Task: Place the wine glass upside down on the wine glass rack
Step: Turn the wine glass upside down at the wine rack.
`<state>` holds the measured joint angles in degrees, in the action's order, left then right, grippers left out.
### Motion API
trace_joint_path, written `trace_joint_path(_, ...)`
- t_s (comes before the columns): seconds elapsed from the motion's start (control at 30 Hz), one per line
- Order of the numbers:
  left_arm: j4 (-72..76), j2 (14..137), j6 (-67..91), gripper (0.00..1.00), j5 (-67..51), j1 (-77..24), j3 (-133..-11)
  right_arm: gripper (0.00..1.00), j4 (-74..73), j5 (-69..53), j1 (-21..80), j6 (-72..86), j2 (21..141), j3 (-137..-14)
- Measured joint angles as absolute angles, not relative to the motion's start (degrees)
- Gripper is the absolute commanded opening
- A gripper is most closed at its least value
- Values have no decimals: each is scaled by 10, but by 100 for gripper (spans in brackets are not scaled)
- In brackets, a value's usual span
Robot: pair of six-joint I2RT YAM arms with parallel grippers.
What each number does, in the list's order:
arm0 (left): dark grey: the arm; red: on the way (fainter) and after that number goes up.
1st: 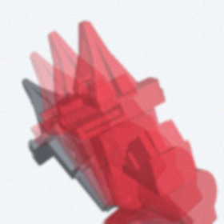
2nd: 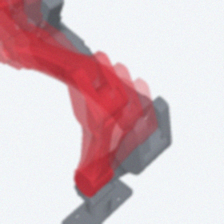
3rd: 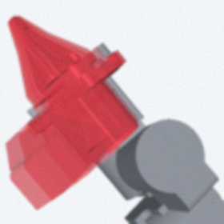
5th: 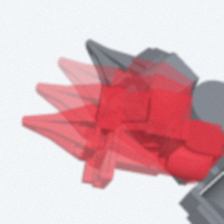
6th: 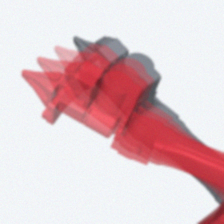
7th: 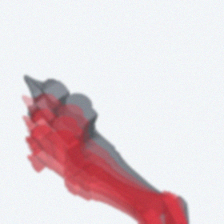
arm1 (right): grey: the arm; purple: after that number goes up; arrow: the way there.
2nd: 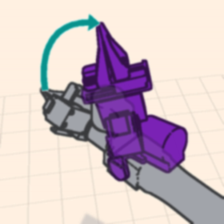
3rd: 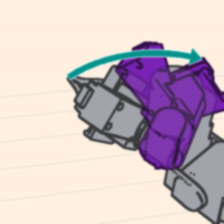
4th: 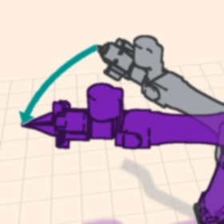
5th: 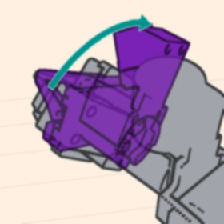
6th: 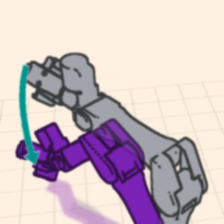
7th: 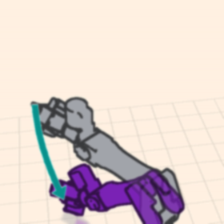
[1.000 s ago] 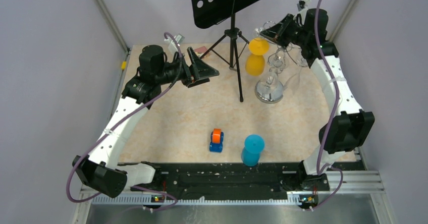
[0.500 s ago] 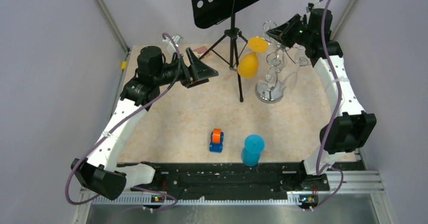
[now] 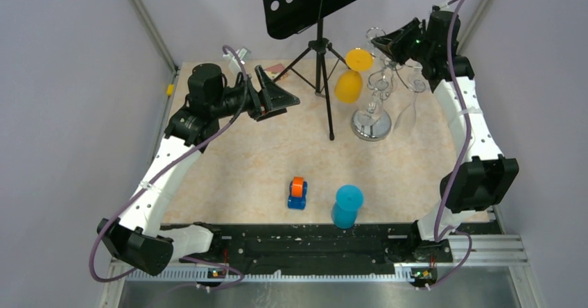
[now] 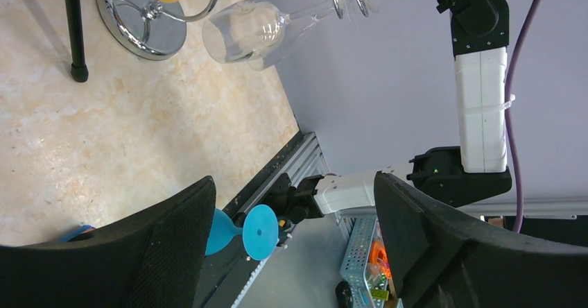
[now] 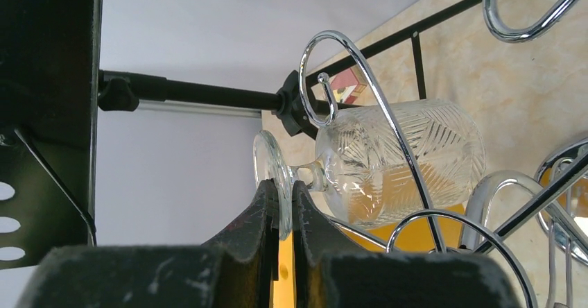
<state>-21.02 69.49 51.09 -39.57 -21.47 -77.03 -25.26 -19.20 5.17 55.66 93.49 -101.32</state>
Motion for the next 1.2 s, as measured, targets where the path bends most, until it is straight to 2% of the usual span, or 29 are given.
trace_joint_path(0.43, -210, 695, 511, 87, -396, -215, -770, 0, -249, -195, 27, 612, 928, -1007)
trace_joint_path(1.2, -209, 696, 511, 87, -396, -215, -770, 0, -262, -291, 9, 610, 936, -1013)
